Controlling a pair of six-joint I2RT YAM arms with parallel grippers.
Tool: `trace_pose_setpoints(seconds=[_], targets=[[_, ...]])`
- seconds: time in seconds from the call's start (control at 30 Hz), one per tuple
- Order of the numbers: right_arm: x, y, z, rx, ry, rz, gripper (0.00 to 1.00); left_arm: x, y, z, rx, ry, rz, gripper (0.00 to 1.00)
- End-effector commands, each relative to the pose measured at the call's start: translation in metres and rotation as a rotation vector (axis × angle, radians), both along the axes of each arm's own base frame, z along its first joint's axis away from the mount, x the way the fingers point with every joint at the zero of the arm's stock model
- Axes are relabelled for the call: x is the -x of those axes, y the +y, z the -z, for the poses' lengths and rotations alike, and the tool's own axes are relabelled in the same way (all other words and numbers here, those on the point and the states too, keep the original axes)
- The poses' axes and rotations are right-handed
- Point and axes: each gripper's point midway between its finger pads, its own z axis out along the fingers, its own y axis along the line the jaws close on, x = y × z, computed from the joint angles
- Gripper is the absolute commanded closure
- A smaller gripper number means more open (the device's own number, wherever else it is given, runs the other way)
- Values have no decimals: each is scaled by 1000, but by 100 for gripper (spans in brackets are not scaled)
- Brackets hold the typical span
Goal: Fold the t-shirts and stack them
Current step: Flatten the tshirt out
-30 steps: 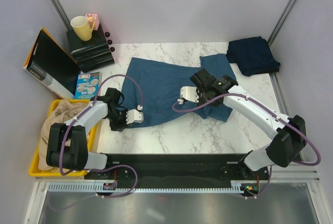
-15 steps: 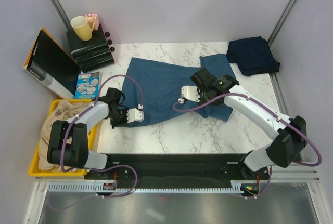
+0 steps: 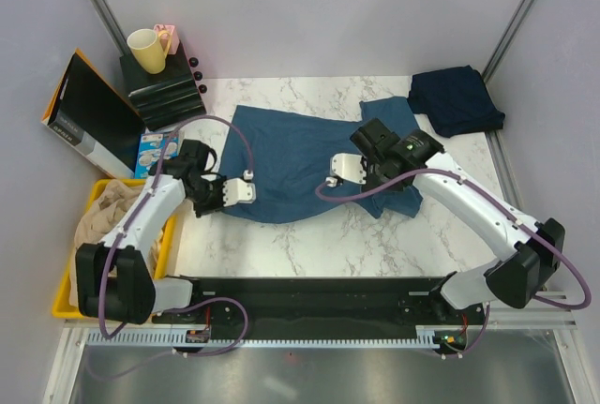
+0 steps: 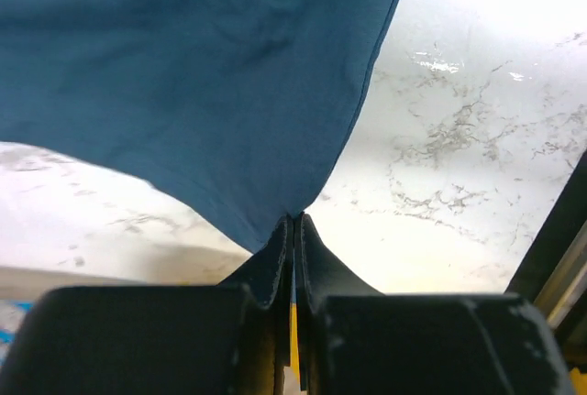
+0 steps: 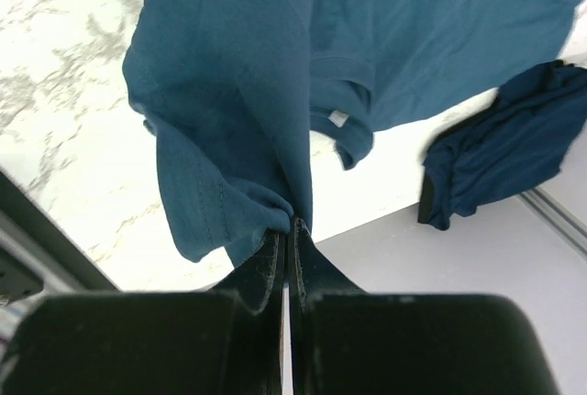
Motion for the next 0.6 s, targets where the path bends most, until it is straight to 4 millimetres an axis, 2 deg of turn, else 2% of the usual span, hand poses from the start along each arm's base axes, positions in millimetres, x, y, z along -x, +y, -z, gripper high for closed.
trace_pose_setpoints(seconds=[0.0, 0.13, 0.27, 0.33, 0.4, 0.47, 0.57], targets=[[29, -8, -7, -30, 88, 0, 100, 28, -6, -37, 41, 49, 99, 98], [51, -10, 0, -47, 180, -5, 100, 64, 5, -40, -9, 157, 171, 98], [79, -21, 10, -23, 282, -11, 100, 87, 20, -40, -81, 221, 211, 98], [86, -30, 9, -15, 259, -36, 100, 92, 23, -40, -92, 231, 226, 98], [91, -47, 15, 50, 244, -73, 100, 95, 26, -38, -106, 239, 234, 98], [96, -60, 25, 110, 253, -77, 100, 93, 28, -37, -119, 237, 233, 98], [101, -70, 29, 125, 227, -80, 100, 90, 28, -36, -120, 249, 226, 98]])
